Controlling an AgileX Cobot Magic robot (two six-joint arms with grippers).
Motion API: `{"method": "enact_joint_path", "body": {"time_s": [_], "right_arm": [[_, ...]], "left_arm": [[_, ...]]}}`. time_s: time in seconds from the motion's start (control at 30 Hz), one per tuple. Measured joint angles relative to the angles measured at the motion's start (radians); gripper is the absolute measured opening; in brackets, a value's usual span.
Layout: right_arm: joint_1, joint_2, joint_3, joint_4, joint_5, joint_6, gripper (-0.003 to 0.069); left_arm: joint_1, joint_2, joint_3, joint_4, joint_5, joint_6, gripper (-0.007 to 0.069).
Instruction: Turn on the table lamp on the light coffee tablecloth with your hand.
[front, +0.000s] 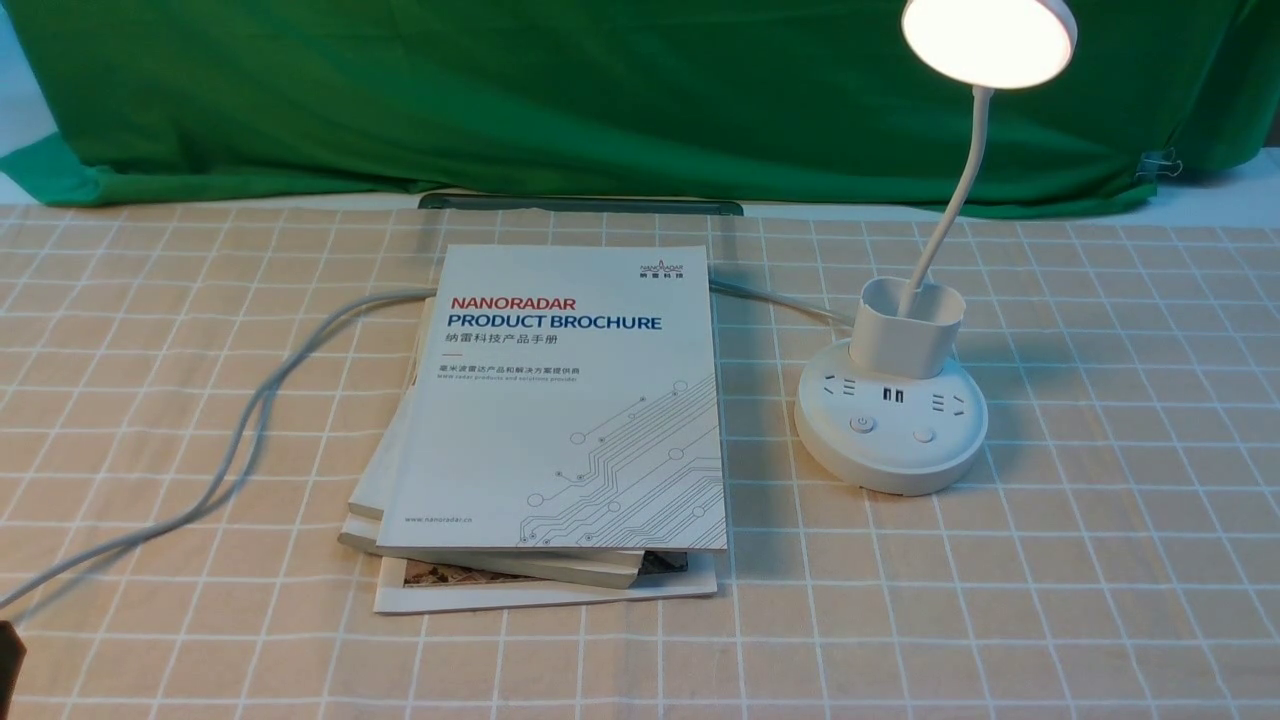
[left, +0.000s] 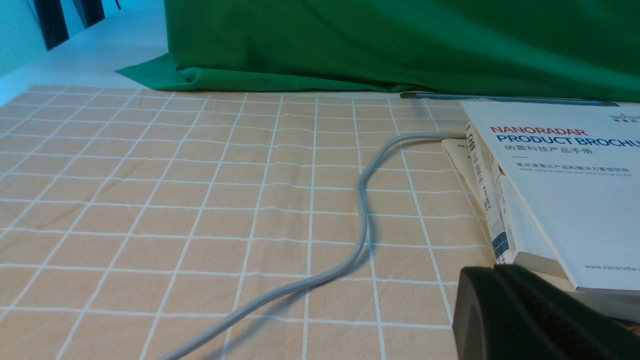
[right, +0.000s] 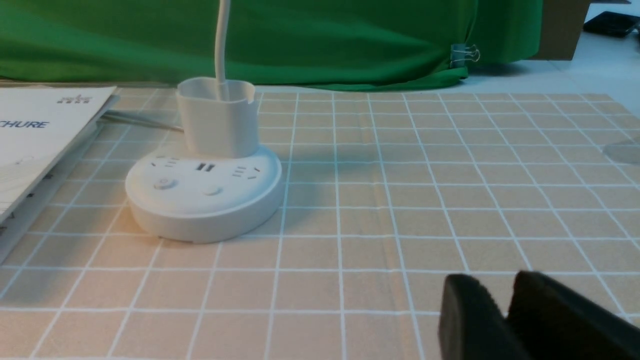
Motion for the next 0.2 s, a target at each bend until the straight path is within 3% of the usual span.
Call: {"method": "enact_joint_path", "body": {"time_s": [0.2], "right_arm": [[0.000, 0.000, 0.000, 0.000, 0.001, 0.000, 0.0202]], "left_arm": [[0.000, 0.000, 0.000, 0.000, 0.000, 0.000, 0.0021]]}}
